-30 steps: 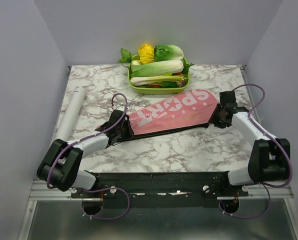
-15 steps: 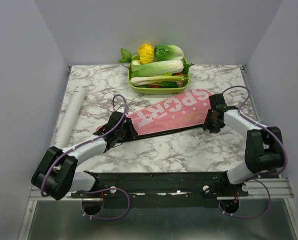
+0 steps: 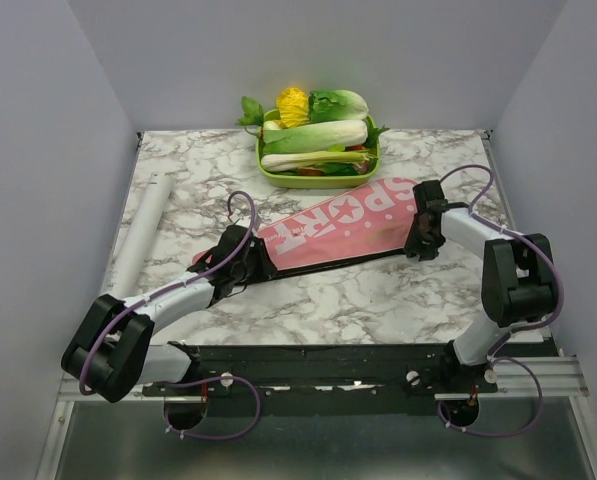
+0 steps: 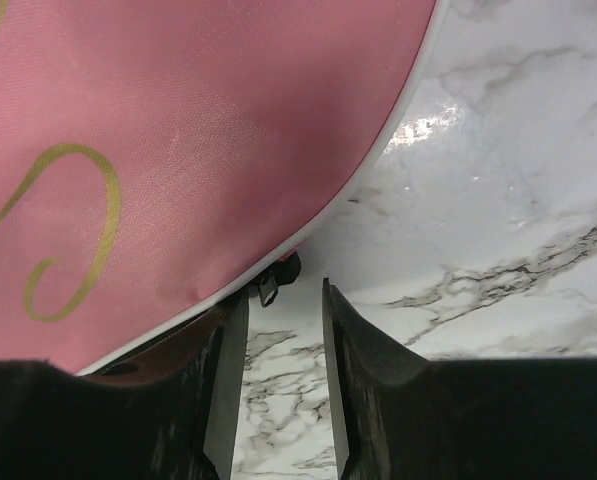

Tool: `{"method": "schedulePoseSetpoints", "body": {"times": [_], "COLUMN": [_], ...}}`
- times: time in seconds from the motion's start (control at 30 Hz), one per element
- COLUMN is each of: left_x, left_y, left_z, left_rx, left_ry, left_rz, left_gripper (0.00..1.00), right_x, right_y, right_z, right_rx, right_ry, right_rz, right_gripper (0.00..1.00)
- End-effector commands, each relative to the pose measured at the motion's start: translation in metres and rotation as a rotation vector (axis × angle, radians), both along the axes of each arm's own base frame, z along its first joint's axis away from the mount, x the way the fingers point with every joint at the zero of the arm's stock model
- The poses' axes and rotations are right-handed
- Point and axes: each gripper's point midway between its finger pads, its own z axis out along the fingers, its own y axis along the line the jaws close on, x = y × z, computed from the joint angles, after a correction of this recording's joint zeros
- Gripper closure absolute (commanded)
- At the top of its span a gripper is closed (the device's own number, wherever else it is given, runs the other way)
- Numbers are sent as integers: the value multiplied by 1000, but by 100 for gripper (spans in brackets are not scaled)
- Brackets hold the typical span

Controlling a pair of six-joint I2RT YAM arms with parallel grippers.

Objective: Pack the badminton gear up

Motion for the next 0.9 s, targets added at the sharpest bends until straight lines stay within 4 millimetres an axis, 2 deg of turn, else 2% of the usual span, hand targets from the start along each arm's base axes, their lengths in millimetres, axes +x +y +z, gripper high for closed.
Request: {"method": "schedulePoseSetpoints", "body": {"times": [0.0,0.1,0.37,0.5,0.53,0.77,0.8,0.87], "left_x": [-4,-3,4,11,12,21,27,26], "left_y": [1,1,3,2,2,14,17,26], "left_z": [-4,-4,-6,3,5,24,29,25], "left_rx": [16,20,49,53,54,114,133,185], "left_ry": [11,10,1,-16,-22,-38,-50,-28], "left_rz": [-11,-9,6,10,15,66,91,109], "left_gripper": [68,68,69,69,69,68,68,68], "right_x": [9,11,15,14,14,15,15,15], "right_y": [-4,-4,-3,-5,-5,-4,0,4], "right_z": [-3,-4,-3,-2,-2,-2,-1,-1], "right_rx": [-33,-37,-33,-45,-47,-43,-24,-5], "right_ry": [-3,-5,-3,2,2,3,3,-1], "right_rz": [-13,-14,-3,7,7,27,38,53], "right_gripper": [57,61,83,92,98,99,99,99]}}
